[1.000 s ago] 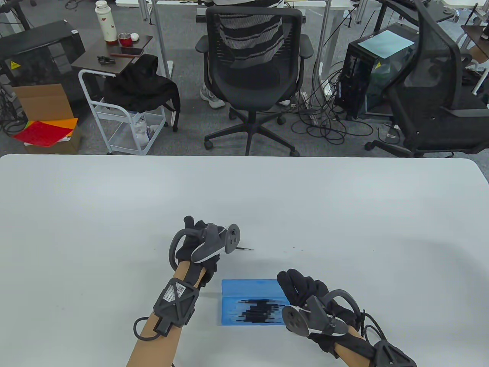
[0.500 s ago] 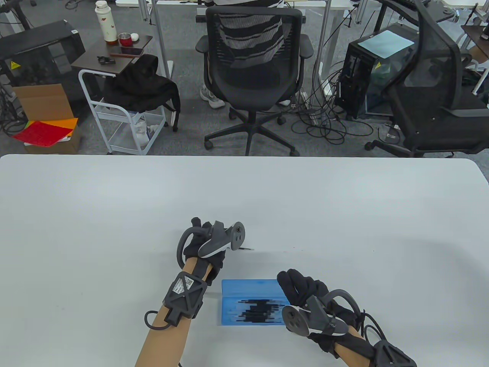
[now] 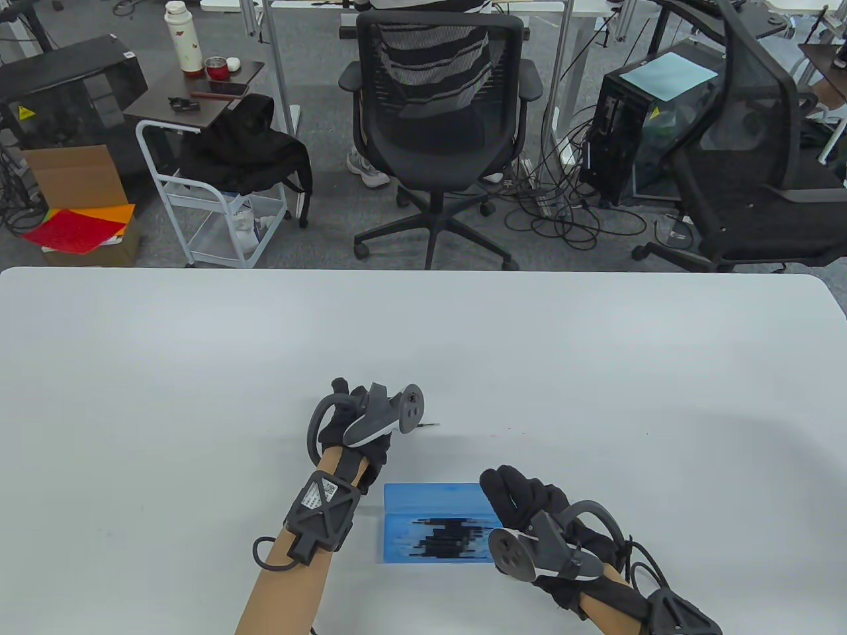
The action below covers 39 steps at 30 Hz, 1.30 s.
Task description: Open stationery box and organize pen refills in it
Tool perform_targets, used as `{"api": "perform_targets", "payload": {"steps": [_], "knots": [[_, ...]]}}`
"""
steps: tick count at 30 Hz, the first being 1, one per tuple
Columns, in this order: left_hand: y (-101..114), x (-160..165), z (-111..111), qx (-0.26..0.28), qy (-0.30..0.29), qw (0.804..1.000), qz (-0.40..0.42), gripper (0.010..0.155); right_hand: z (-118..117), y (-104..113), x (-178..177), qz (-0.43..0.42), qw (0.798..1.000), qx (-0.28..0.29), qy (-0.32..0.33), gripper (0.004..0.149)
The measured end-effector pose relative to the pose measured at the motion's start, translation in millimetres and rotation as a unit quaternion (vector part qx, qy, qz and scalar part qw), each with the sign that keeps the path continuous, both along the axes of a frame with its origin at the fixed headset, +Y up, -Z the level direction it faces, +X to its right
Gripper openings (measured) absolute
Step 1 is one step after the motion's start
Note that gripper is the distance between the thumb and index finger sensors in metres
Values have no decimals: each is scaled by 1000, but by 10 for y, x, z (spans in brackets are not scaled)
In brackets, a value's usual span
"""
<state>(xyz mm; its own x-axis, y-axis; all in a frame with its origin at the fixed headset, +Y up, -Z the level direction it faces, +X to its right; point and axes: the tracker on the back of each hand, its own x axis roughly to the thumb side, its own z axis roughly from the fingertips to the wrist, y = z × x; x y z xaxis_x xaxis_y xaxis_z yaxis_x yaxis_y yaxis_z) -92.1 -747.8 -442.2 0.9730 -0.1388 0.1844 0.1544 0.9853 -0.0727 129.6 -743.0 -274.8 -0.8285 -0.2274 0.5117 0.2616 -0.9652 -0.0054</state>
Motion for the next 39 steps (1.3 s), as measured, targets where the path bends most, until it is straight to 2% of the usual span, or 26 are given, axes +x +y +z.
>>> {"api": "perform_targets", "payload": {"steps": [11,22,27,32,35,39], "knots": [[-10,29,29,0,-22,999,-25,44,-2,-1,-1,0,1000,-1,-3,120],[-18,18,58,-6,-30,999,-28,53,-5,2,-6,0,1000,-1,-5,120],[148,-80,137,14,-28,999,-4,53,-10,1,-6,-1,1000,-2,-4,120],[479,-148,383,51,-54,997,18,54,-11,2,-5,-1,1000,-3,-4,120],[657,-146,624,81,-84,993,26,54,-12,2,-6,-1,1000,-3,-5,120],[838,-66,1085,128,-139,982,8,54,-17,2,-6,-2,1000,-4,-6,120]]}}
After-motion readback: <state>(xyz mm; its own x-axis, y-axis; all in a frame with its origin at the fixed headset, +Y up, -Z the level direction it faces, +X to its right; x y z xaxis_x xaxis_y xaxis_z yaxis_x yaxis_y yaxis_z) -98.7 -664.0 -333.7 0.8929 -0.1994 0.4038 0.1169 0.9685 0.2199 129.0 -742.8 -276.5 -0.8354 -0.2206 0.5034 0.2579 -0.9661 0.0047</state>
